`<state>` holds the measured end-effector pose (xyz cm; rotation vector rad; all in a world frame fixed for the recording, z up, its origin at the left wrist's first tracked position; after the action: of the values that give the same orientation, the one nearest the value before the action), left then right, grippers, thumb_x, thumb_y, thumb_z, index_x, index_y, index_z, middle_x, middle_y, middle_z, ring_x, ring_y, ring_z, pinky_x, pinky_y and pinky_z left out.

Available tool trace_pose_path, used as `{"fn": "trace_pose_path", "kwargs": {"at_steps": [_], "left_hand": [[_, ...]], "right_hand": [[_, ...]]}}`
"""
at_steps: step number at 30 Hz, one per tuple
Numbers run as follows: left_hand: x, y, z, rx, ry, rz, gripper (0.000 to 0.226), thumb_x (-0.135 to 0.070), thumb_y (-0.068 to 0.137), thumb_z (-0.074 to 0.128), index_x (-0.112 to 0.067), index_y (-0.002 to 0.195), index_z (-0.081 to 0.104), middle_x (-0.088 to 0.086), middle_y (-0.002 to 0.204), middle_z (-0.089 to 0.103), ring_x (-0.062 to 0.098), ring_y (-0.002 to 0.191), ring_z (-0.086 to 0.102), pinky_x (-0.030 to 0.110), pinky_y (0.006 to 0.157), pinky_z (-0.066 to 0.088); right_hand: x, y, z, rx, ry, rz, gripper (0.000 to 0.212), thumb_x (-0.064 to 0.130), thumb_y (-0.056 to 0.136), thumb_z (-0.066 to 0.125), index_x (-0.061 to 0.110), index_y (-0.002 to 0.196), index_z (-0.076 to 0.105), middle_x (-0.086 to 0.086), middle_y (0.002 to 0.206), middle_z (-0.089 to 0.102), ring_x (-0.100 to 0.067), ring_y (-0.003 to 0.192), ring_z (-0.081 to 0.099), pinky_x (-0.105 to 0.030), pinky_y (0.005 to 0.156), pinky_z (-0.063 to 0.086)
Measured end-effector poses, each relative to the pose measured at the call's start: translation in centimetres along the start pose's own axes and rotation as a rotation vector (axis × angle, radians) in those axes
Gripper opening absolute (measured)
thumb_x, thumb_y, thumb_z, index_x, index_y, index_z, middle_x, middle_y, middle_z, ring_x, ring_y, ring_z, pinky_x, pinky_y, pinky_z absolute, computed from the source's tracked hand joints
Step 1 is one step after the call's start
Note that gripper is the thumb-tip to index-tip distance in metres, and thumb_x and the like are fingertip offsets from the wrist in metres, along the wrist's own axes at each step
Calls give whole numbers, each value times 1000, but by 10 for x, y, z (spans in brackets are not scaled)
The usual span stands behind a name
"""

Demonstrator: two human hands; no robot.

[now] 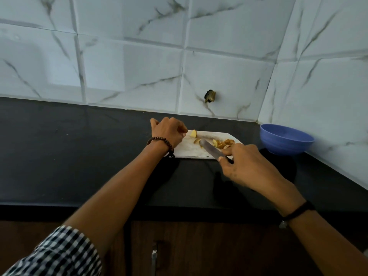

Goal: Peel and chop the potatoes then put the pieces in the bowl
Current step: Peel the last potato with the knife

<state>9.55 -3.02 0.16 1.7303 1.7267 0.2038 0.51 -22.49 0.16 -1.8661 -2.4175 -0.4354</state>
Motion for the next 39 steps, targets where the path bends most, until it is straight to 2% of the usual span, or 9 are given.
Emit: {"fn": "trace_pose_path", "kwargs": {"at_steps": [4, 7, 13, 16, 22, 26, 30, 35, 39], "left_hand": [[-5, 0, 2, -3, 91, 47, 18, -24, 93, 58, -35, 98, 72, -14, 102, 69, 9, 104, 54, 37, 93, 24], [-2, 1, 2, -2, 97, 34, 18, -25, 93, 58, -34, 100, 71, -14, 103, 69, 10, 105, 54, 38, 93, 24], [7, 1, 0, -20, 58, -31, 17, -25, 92, 60, -34, 100, 72, -13, 103, 70, 12, 110, 53, 40, 97, 24], [11, 0, -2, -40, 35, -60, 19, -20, 90, 60, -32, 95, 73, -13, 102, 70, 12, 108, 53, 38, 95, 24], [13, 1, -4, -61, 18, -64, 21, -15, 89, 60, -30, 90, 75, -13, 103, 69, 11, 103, 55, 35, 93, 24], [9, 0, -3, -76, 2, -39, 20, -17, 90, 60, -30, 95, 74, -13, 103, 69, 11, 103, 55, 34, 90, 24], [0, 3, -1, -99, -7, -7, 20, -21, 92, 58, -29, 104, 71, -11, 106, 70, 10, 102, 59, 32, 87, 23], [-20, 16, 16, -20, -19, 72, 19, -25, 93, 59, -19, 105, 72, -1, 107, 71, 19, 103, 63, 37, 96, 43], [-29, 26, 39, 87, 54, 22, 30, -41, 88, 62, -12, 91, 66, 7, 99, 66, 26, 95, 61, 37, 81, 50]], "right_hand": [[-12, -5, -7, 64, 5, 32, 37, 32, 101, 54, 21, 136, 58, 0, 95, 57, -8, 68, 57, -19, 52, 40], [-17, -2, -16, -7, -2, 35, 37, 31, 100, 55, 21, 136, 59, -1, 94, 58, -9, 68, 58, -19, 52, 41], [9, 13, -5, -137, 46, -70, 29, 31, 95, 56, 19, 116, 70, -5, 89, 65, -18, 72, 62, -35, 65, 56], [16, 19, 8, -113, 41, -95, 28, 30, 95, 55, 17, 113, 71, -5, 88, 65, -18, 71, 59, -32, 64, 52], [-25, 25, 9, -109, 26, 45, 31, 35, 96, 58, 19, 122, 64, -6, 112, 60, -19, 85, 64, -37, 77, 58], [-44, 27, 5, -117, 69, 97, 32, 34, 96, 60, 23, 126, 63, -6, 105, 61, -17, 76, 65, -34, 71, 59], [-42, 32, 6, -199, 146, 61, 26, 32, 95, 61, 19, 117, 68, -3, 97, 64, -16, 75, 65, -38, 73, 60], [-29, 42, 7, -351, 208, -9, 24, 33, 95, 57, 13, 88, 67, -3, 83, 64, -20, 76, 62, -37, 67, 54], [-23, 45, 7, -399, 317, -5, 22, 33, 97, 56, 15, 95, 67, -2, 86, 65, -20, 79, 63, -38, 70, 55]]}}
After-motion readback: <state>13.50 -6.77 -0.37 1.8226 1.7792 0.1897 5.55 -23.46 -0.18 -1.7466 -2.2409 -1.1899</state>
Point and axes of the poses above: each hand's wrist, its own y-axis towards the middle knuckle, its own z-axis out of the palm, x = y × z, the point moved 8 cm from there along y, towards the middle knuckle
